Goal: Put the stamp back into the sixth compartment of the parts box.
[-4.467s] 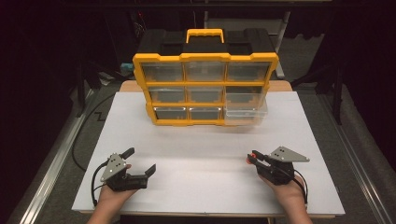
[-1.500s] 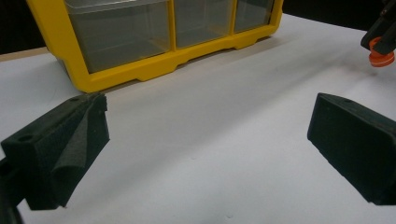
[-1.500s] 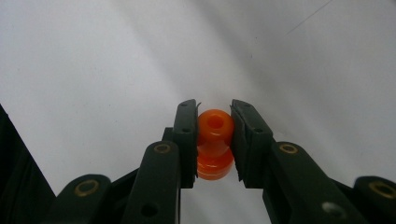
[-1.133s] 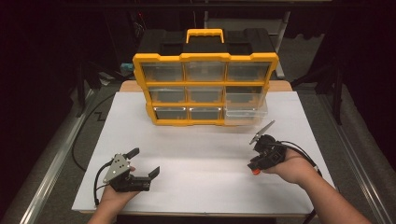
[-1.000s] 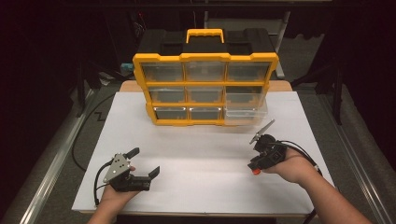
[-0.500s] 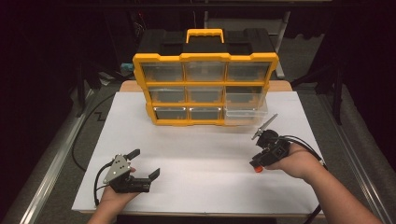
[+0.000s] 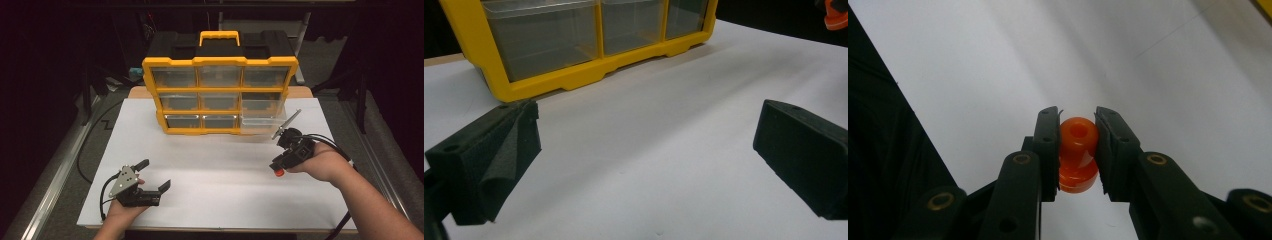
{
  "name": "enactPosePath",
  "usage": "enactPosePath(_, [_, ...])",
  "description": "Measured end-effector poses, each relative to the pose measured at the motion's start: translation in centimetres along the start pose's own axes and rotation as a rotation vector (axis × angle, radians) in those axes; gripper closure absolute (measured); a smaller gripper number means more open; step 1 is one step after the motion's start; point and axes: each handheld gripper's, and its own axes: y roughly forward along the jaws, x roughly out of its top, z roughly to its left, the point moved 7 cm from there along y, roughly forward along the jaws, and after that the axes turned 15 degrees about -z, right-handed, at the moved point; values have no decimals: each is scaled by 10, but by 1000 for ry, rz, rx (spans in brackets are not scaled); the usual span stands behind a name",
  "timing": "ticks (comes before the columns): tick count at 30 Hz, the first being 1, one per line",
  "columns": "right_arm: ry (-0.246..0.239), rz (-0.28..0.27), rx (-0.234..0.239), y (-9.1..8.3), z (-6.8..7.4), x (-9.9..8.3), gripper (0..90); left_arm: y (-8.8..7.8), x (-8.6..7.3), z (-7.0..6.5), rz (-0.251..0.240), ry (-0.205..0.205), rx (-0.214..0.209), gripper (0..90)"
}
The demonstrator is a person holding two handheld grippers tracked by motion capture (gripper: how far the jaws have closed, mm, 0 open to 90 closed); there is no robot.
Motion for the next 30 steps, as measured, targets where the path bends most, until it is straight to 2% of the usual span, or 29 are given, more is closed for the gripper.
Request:
enactPosePath(12, [-20,8,10,-26,2,31,742,0,-1,-1,6,5,-8,4])
enactPosePath(22, [-33,15,-6,-42,2,53,742,-1,-1,-1,4,7,-9,4])
enactPosePath(30, [-43,14,-15,-63,1,69,742,-1,-1,-1,7,8,-15,4])
